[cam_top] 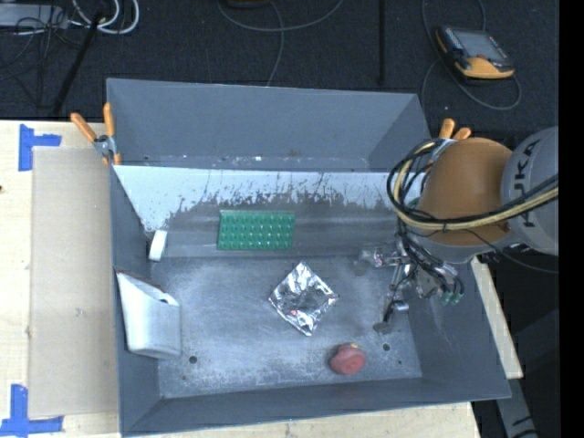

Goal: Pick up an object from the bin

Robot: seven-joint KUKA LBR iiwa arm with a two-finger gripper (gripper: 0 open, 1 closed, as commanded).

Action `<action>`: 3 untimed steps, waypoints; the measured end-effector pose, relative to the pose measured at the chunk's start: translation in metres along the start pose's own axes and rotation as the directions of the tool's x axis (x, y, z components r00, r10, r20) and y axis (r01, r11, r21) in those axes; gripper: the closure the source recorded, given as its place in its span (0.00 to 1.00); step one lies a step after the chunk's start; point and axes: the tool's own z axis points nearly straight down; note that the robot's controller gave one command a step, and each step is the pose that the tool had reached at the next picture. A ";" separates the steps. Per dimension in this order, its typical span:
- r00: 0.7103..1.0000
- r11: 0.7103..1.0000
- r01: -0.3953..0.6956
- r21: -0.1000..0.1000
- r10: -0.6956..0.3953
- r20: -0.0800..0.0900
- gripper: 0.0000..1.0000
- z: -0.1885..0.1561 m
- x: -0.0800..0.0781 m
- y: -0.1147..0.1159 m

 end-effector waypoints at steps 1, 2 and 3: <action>0.997 0.997 0.071 0.004 -0.071 0.008 0.00 0.048 0.068 0.056; 0.995 0.995 0.100 0.005 -0.100 0.004 0.00 0.047 0.050 0.056; 0.999 0.999 0.035 0.007 -0.036 0.015 0.00 0.045 0.064 0.080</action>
Offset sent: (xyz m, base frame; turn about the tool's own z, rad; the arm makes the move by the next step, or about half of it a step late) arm -0.0746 0.0444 -0.0462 -0.0674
